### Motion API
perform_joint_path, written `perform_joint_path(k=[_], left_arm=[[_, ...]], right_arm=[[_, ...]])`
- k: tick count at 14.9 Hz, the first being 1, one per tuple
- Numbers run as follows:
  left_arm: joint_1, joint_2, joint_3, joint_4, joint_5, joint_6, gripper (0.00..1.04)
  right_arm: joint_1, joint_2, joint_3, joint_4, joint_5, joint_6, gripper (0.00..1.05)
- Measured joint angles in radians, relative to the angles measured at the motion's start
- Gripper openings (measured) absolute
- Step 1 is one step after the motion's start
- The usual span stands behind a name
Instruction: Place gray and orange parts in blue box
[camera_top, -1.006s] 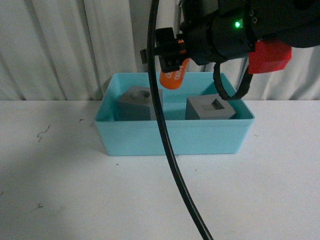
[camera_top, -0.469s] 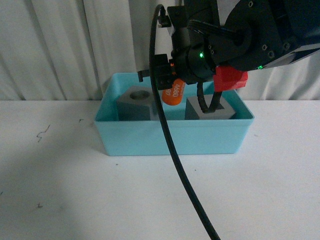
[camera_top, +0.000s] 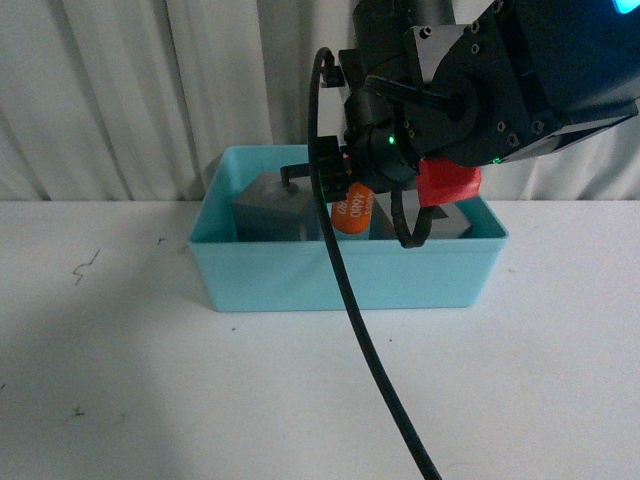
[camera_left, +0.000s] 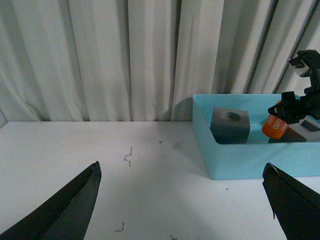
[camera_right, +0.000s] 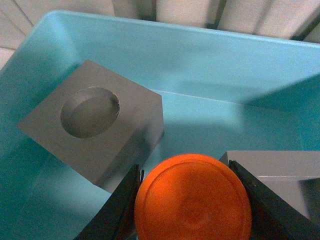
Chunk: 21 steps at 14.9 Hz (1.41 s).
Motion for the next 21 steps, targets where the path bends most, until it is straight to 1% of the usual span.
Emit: perform_joint_path(k=[3, 4, 6, 7, 8, 10, 11, 12, 13, 14, 16, 18, 19, 21], left_arm=[[0.0, 0.0, 0.0, 0.0, 0.0, 0.0, 0.98], [0.0, 0.0, 0.0, 0.0, 0.0, 0.0, 0.98], [0.0, 0.0, 0.0, 0.0, 0.0, 0.0, 0.98], [0.0, 0.0, 0.0, 0.0, 0.0, 0.0, 0.98], [0.0, 0.0, 0.0, 0.0, 0.0, 0.0, 0.98], [0.0, 0.0, 0.0, 0.0, 0.0, 0.0, 0.98], [0.0, 0.0, 0.0, 0.0, 0.0, 0.0, 0.98], [0.0, 0.0, 0.0, 0.0, 0.0, 0.0, 0.98], [0.0, 0.0, 0.0, 0.0, 0.0, 0.0, 0.98], [0.0, 0.0, 0.0, 0.0, 0.0, 0.0, 0.98], [0.0, 0.0, 0.0, 0.0, 0.0, 0.0, 0.98], [0.0, 0.0, 0.0, 0.0, 0.0, 0.0, 0.98], [0.0, 0.0, 0.0, 0.0, 0.0, 0.0, 0.98], [0.0, 0.0, 0.0, 0.0, 0.0, 0.0, 0.98]], right_arm=[[0.0, 0.003, 0.006, -0.015, 0.005, 0.01, 0.49], [0.0, 0.008, 0.008, -0.019, 0.005, 0.013, 0.62], [0.0, 0.011, 0.007, -0.007, 0.004, 0.026, 0.81], [0.0, 0.004, -0.002, 0.029, 0.01, 0.039, 0.93], [-0.001, -0.03, -0.039, 0.06, 0.019, 0.048, 1.0], [-0.007, -0.132, -0.134, 0.132, 0.02, 0.056, 0.97], [-0.016, -0.256, -0.231, 0.195, 0.02, 0.056, 0.98], [-0.034, -0.388, -0.323, 0.224, 0.021, 0.057, 0.98], [-0.05, -0.505, -0.407, 0.246, 0.026, 0.057, 0.98], [-0.082, -0.665, -0.532, 0.235, 0.034, 0.058, 0.98], [-0.138, -0.935, -0.791, 0.114, 0.048, 0.061, 0.98], [-0.126, -1.162, -0.974, -0.058, 0.068, 0.076, 0.98], [-0.092, -1.294, -1.043, -0.16, 0.089, 0.096, 0.98], [0.044, -1.621, -1.155, -0.444, 0.198, 0.193, 0.98]])
